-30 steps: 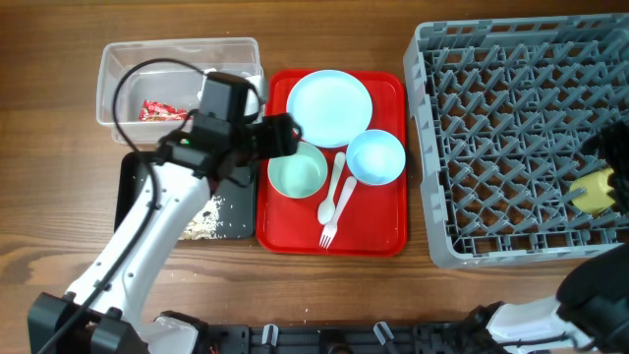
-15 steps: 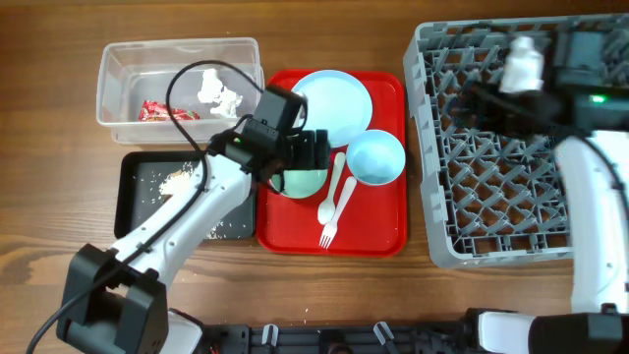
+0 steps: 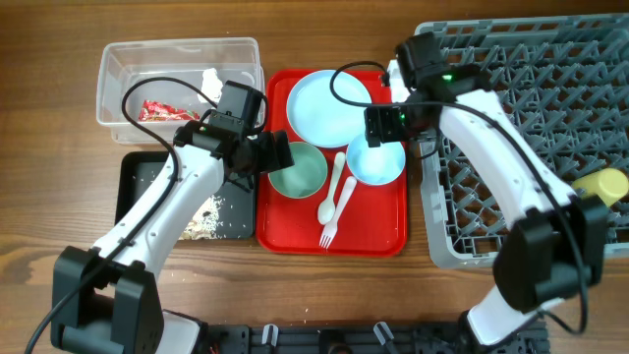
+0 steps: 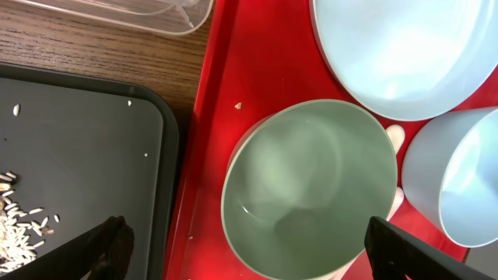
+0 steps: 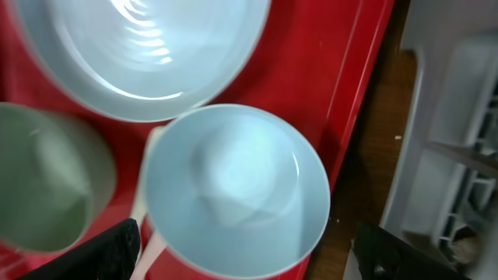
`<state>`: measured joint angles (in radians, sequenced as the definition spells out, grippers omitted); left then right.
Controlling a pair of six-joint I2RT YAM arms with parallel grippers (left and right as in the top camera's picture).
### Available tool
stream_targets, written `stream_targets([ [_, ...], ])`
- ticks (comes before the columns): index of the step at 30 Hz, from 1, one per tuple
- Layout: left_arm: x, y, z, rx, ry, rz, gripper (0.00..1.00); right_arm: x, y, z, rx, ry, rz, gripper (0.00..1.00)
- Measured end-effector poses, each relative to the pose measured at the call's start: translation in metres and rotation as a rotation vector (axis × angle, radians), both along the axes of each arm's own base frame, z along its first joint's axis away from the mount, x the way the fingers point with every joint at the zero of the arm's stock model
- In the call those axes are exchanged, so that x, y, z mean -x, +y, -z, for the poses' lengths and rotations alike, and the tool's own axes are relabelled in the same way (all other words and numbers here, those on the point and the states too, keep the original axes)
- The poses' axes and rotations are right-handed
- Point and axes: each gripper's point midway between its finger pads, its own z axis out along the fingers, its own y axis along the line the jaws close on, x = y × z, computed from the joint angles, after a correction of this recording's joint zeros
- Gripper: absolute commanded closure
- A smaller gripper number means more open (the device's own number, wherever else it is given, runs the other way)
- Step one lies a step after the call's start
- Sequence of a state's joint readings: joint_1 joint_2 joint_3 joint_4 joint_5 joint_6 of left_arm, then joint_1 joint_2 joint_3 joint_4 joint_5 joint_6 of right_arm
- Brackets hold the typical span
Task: Sort waste into correct bins and load items into the dishwasher rack
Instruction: 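Move the right gripper back to the light-blue bowl, then grasp the light-blue bowl rim with the right gripper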
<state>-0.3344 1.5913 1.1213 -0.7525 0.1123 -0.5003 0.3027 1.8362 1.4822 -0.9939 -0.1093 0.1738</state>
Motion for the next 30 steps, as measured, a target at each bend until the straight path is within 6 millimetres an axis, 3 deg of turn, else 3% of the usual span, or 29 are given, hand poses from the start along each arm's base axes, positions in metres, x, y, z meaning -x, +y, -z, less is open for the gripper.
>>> stream_targets([
  [7, 0.000, 0.000, 0.000, 0.001, 0.001, -0.003, 0.03, 0.004, -0.007, 0.060, 0.069, 0.149, 0.047, 0.14],
  [9, 0.000, 0.000, 0.000, 0.001, 0.001, -0.003, 0.03, 0.008, -0.008, 0.071, 0.079, 0.183, 0.052, 0.30],
  [12, 0.000, 0.000, 0.000, 0.001, 0.001, -0.003, 0.02, 0.013, -0.008, 0.078, 0.081, 0.215, 0.058, 0.66],
  [17, 0.000, 0.000, 0.000, 0.001, 0.000, -0.003, 0.02, 0.019, -0.008, 0.077, 0.082, 0.244, 0.074, 0.96],
  [26, 0.000, 0.000, 0.000, 0.001, 0.000, -0.003, 0.02, 0.024, -0.009, 0.075, 0.079, 0.262, 0.087, 0.96],
  [30, 0.000, 0.000, 0.000, 0.001, 0.000, -0.003, 0.02, 0.019, -0.015, 0.052, 0.082, 0.201, 0.100, 0.96],
])
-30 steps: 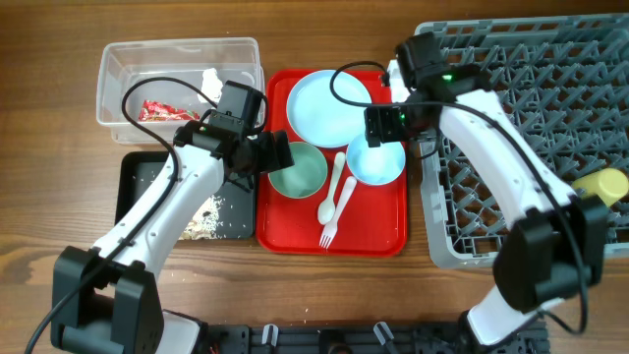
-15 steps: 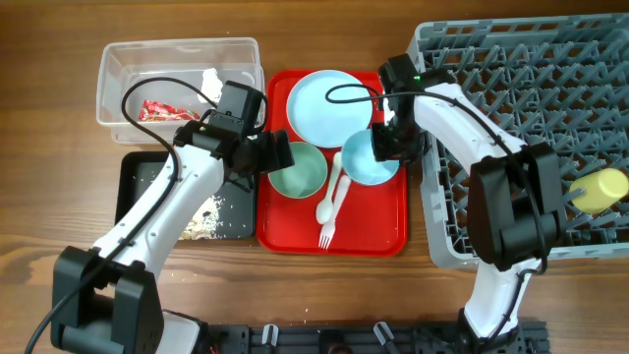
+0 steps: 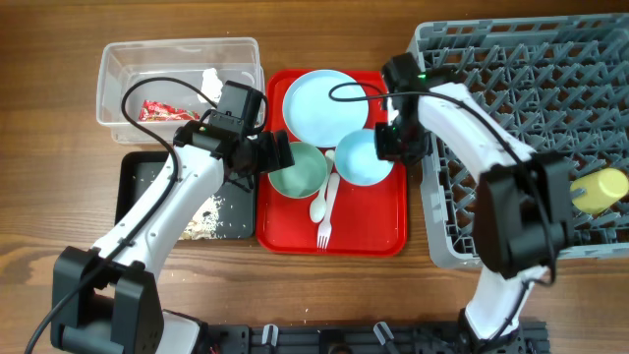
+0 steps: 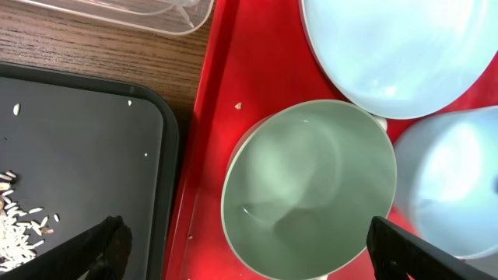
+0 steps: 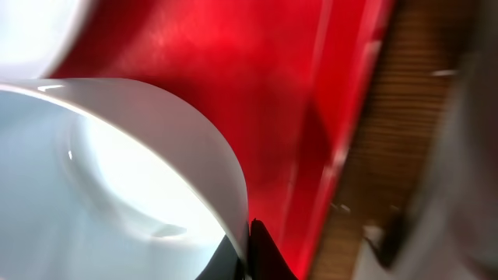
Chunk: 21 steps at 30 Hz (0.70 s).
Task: Sort waste into correct bins and load items into the dishwasher rack
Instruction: 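Grasp the light-blue bowl rim with the right gripper, then place the light-blue bowl into the grey rack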
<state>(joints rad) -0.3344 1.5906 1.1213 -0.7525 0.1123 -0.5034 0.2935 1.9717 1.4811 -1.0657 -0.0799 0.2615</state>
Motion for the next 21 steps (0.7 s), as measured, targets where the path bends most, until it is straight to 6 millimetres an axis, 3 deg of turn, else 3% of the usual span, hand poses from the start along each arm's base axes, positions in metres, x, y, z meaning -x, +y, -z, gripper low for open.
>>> stream_targets([
  [2, 0.000, 0.000, 0.000, 0.000, 0.000, 0.000, 0.01, -0.006, -0.007, -0.023, 0.003, -0.073, 0.013, 0.96],
  [6, 0.000, 0.000, 0.000, 0.000, 0.000, 0.000, 0.01, -0.028, -0.035, -0.103, 0.017, -0.352, 0.078, 0.96],
  [10, 0.000, 0.000, 0.000, 0.000, -0.001, 0.000, 0.00, -0.047, -0.091, -0.193, 0.098, -0.690, 0.225, 0.96],
  [13, -0.001, 0.000, 0.000, 0.001, -0.004, -0.001, 0.00, -0.059, -0.147, -0.244, 0.242, -0.891, 0.357, 0.96],
  [21, -0.001, 0.000, -0.001, 0.002, -0.005, 0.000, 0.00, -0.081, -0.262, -0.293, 0.637, -1.070, 0.443, 0.96],
])
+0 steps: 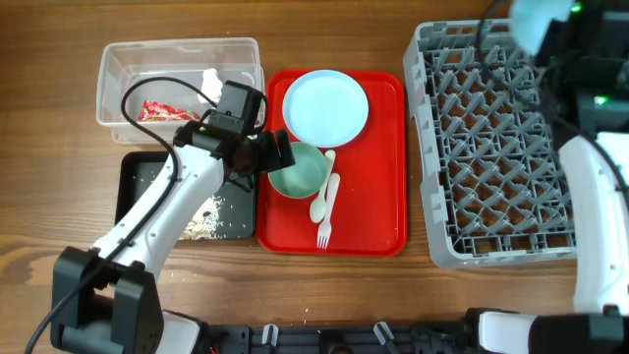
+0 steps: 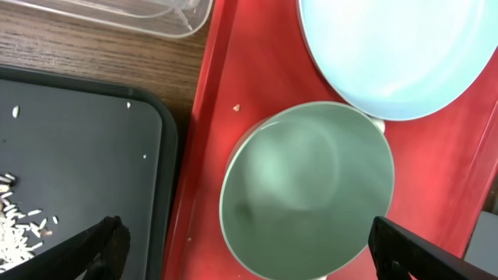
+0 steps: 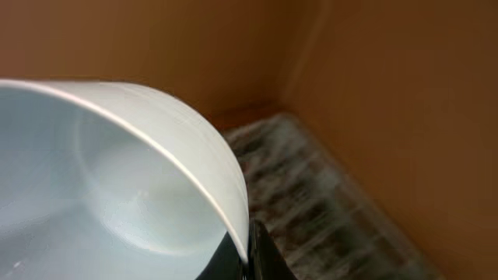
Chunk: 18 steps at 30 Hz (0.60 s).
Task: Sort waste into correct bins and load items into the dishwasher rack
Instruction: 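Place the light-blue bowl into the grey rack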
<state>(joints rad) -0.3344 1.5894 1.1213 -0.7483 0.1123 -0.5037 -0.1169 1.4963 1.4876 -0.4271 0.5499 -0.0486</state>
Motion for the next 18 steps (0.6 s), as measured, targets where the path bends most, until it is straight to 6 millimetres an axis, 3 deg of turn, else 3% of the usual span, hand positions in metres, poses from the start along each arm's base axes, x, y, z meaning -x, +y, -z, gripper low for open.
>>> stream_targets([
  [6, 0.000, 0.000, 0.000, 0.000, 0.000, 0.000, 0.00, -0.004, -0.081, 0.002, 0.202, 0.044, 0.216, 0.96],
  [9, 0.000, 0.000, 0.000, 0.000, 0.000, 0.000, 0.00, -0.005, -0.114, 0.009, 0.313, 0.089, 0.345, 0.96],
  [10, 0.000, 0.000, 0.000, 0.000, 0.000, 0.000, 0.00, -0.005, -0.117, 0.011, 0.339, 0.121, 0.346, 0.96],
  [11, 0.000, 0.000, 0.000, 0.001, -0.001, 0.000, 0.00, -0.005, -0.135, 0.023, 0.384, 0.156, 0.433, 0.96],
  [13, 0.000, 0.000, 0.000, 0.000, 0.000, 0.000, 0.00, -0.005, -0.152, 0.034, 0.446, 0.202, 0.514, 0.96],
  [18, 0.000, 0.000, 0.000, 0.000, 0.000, 0.000, 0.00, -0.007, -0.174, 0.080, 0.532, 0.407, 0.575, 0.96],
])
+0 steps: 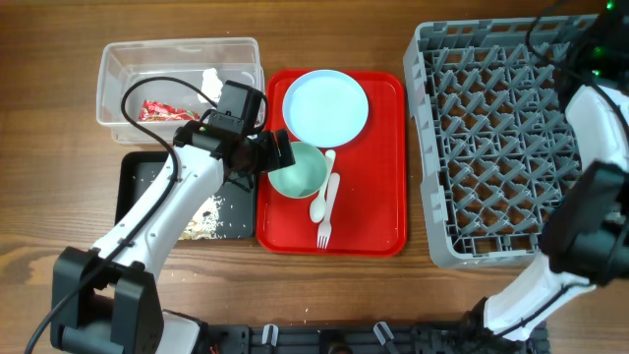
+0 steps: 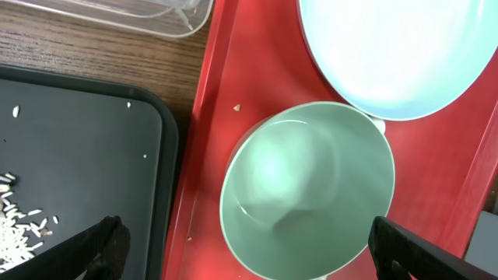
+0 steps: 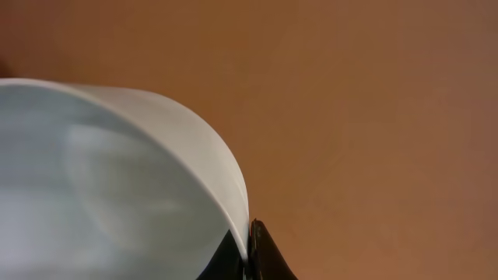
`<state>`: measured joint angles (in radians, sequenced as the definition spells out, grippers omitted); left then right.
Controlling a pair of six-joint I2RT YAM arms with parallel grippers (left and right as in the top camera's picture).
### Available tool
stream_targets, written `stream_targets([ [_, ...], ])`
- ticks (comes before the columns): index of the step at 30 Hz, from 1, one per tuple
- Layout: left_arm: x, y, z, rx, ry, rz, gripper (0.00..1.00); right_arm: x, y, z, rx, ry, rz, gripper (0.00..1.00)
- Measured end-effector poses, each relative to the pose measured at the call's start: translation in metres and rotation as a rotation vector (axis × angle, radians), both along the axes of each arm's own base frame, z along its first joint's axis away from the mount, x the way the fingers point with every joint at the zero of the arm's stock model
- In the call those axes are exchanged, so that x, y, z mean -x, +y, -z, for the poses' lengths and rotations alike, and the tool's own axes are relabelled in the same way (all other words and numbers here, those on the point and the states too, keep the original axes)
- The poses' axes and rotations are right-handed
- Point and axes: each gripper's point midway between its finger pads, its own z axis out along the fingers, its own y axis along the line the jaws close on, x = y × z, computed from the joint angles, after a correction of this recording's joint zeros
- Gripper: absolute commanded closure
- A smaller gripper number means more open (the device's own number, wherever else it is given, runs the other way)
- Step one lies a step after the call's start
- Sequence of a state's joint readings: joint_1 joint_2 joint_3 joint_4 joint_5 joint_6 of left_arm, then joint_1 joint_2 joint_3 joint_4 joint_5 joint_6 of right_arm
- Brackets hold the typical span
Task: Sort waste into correct bins and load items into the dishwasher rack
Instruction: 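Place the light-blue bowl into the grey rack, then reach the right gripper to the light-blue plate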
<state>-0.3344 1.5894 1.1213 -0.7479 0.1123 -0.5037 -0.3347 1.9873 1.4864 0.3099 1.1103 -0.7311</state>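
Note:
A green bowl stands on the red tray, below a light blue plate. My left gripper is open, its fingers on either side of the green bowl and apart from it; overhead it shows at the bowl's left. A white spoon and fork lie beside the bowl. My right gripper is shut on the rim of a light blue bowl, with only a brown surface behind it. Overhead, the right arm runs out of view at the top right.
The grey dishwasher rack fills the right side. A clear bin holding a red wrapper and white scraps sits at the back left. In front of it lies a black tray with scattered rice.
The light blue bowl in my right gripper has left the overhead view at the top right. Behind it the rack no longer shows. The left arm has not moved.
My right gripper stood open over the light blue bowl on the tray, then was shut on its rim there. Later it held the bowl high above the rack's far edge, and now holds it out of overhead view. The left gripper stayed open around the green bowl.

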Motion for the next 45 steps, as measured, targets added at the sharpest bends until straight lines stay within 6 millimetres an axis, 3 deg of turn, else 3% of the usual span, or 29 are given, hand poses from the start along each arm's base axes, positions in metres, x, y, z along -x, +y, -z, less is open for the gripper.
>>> stream_targets([
  [5, 0.000, 0.000, 0.000, 0.000, 0.000, 0.000, 0.01, -0.005, -0.007, 0.041, -0.012, 0.136, 0.023, 0.96],
  [8, 0.000, 0.000, 0.000, 0.000, 0.000, 0.000, 0.00, -0.006, -0.009, 0.055, -0.018, 0.174, 0.031, 0.96],
  [20, 0.000, 0.000, 0.000, 0.000, 0.000, 0.000, 0.01, -0.006, -0.012, 0.070, -0.034, 0.193, 0.037, 0.96],
  [25, 0.000, 0.000, 0.000, 0.001, 0.000, 0.000, 0.00, -0.002, -0.010, 0.089, -0.093, 0.227, 0.028, 0.89],
  [27, 0.000, 0.000, 0.000, 0.001, 0.000, 0.000, 0.00, -0.001, -0.007, 0.099, -0.127, 0.228, 0.017, 0.78],
  [29, 0.000, 0.000, 0.000, 0.001, 0.000, 0.000, 0.01, -0.001, -0.002, 0.111, -0.163, 0.228, 0.002, 0.60],
  [38, 0.000, 0.000, 0.000, 0.000, 0.001, 0.000, 0.00, -0.022, 0.027, 0.115, -0.191, 0.163, -0.072, 0.26],
  [41, 0.000, 0.000, 0.000, 0.001, 0.001, -0.001, 0.00, -0.026, 0.035, 0.100, -0.202, 0.139, -0.117, 0.19],
  [45, 0.000, 0.000, 0.000, 0.002, 0.001, -0.003, 0.01, -0.019, 0.052, 0.070, -0.303, 0.110, -0.225, 0.18],
])
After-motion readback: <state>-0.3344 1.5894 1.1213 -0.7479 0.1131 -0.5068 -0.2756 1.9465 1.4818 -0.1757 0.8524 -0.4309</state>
